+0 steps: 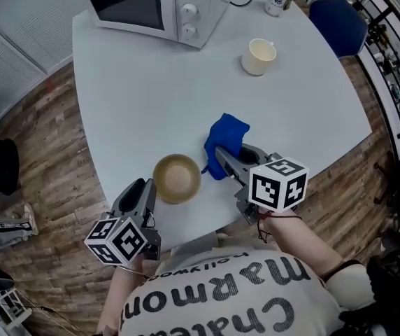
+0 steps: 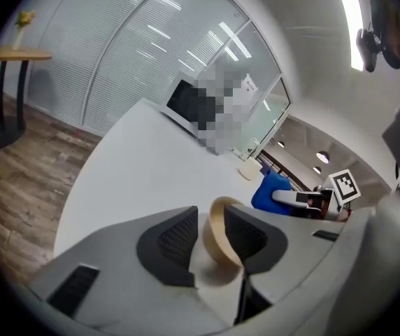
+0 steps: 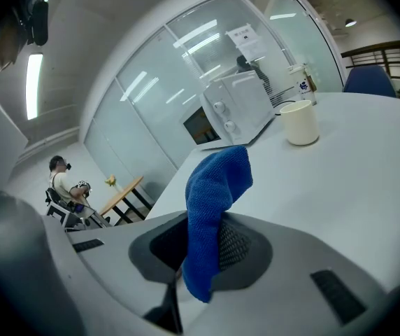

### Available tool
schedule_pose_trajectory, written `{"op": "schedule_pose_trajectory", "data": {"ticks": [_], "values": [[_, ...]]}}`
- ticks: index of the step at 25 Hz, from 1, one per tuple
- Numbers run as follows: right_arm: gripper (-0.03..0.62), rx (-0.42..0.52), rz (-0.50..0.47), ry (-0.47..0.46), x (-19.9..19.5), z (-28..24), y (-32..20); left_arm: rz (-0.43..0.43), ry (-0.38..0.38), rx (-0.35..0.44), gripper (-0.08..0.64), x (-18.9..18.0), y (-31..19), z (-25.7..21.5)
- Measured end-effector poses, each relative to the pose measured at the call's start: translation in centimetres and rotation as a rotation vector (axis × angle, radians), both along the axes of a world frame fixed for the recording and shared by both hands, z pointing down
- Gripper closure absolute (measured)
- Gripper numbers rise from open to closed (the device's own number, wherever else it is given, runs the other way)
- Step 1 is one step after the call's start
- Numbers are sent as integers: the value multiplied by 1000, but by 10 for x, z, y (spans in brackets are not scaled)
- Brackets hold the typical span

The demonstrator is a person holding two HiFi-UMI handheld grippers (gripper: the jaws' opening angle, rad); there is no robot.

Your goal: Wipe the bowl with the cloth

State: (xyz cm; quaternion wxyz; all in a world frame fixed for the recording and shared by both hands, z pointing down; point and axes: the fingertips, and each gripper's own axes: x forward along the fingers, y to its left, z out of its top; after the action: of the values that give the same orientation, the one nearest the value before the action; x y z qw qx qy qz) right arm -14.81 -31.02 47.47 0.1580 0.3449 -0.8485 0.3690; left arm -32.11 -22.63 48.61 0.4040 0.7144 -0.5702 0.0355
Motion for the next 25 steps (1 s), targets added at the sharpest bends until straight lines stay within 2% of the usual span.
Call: {"op": "schedule_pose_trajectory", "data": {"ticks": [4, 11, 17, 25], "values": [[528, -6, 18, -5, 0, 7, -3, 73, -43, -68, 425, 7, -1, 21], [528, -23, 36, -6, 2, 11, -2, 142, -30, -136, 423, 21, -6, 36], [528, -30, 42, -5, 4, 9, 2, 150, -14, -171, 425, 24, -10, 40], [528, -23, 25, -15, 6, 7, 11, 112, 11, -157, 445, 27, -12, 43]]}}
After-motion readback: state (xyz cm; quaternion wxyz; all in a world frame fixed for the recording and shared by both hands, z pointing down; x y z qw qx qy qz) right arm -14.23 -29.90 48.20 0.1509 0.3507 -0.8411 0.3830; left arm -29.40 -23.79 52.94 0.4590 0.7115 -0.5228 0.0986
